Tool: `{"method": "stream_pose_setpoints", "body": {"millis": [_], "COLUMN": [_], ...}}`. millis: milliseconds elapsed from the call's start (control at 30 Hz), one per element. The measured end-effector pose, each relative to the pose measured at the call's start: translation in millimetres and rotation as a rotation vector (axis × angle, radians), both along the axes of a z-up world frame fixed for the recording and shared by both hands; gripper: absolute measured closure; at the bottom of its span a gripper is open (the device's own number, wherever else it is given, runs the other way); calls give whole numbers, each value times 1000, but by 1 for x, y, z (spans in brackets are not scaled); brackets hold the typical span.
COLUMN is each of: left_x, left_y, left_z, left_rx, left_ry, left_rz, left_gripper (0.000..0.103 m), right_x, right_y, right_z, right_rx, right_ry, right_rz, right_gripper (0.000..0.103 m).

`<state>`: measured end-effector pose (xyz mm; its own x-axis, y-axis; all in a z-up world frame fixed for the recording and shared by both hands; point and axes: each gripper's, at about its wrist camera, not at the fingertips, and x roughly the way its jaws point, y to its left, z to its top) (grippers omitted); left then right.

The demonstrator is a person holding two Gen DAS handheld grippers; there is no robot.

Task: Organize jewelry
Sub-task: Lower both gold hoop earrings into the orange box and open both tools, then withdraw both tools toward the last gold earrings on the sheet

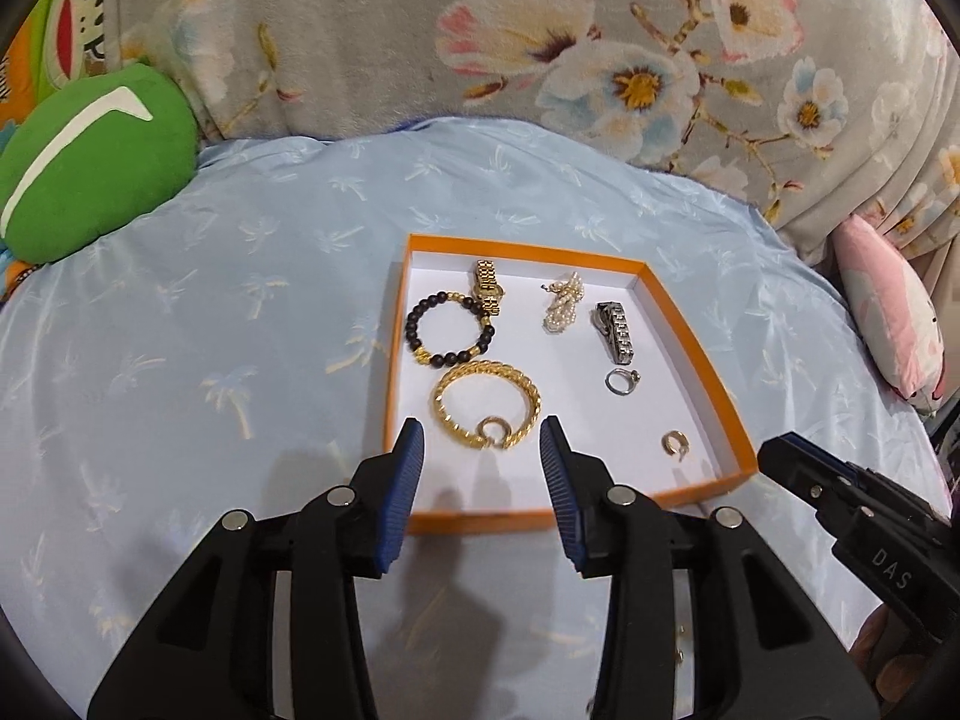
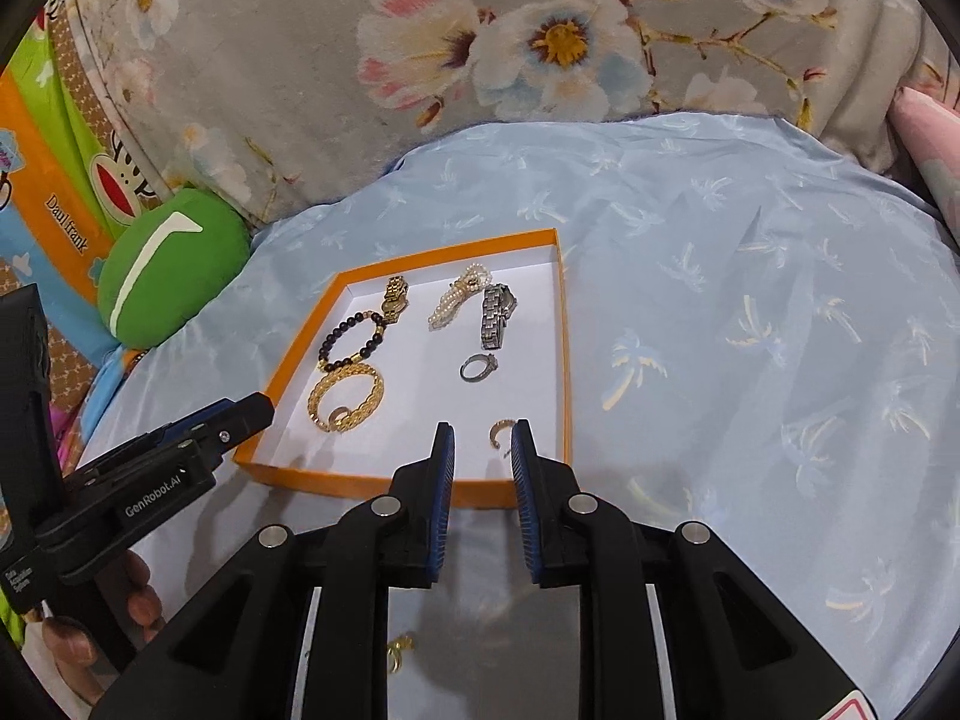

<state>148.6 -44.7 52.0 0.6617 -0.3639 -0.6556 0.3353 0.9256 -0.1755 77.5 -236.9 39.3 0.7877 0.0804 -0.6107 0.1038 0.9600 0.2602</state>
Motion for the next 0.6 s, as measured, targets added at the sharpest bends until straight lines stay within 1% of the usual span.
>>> {"method": "stream_pose_setpoints", "body": {"millis": [100,133,267,333,500,600], "left_x": [-17,-23,-48,-58,-80,-88], "left_y": [12,15,23,25,25,26], "left_z": [2,2,2,-1,-11,-19], "left_rx": [-6,-5,0,-1,10,13], "left_ry": [4,2,1,13,42,66], "left_rz": [4,3,-11,-22,-43,-50], "left_gripper": [59,59,58,55,54,54], "right_x": [-21,-27,-49,-56,-62,-58], "right_y": [3,5,19,25,37,49], "right_z": [-4,-6,-17,-23,-33,-37], "right_rx": [3,3,-42,-46,-16,-34], "right_ry": [9,16,46,59,81,92], "right_rz": [4,8,19,28,55,79], "right_gripper": [83,83,81,77,76,73]}}
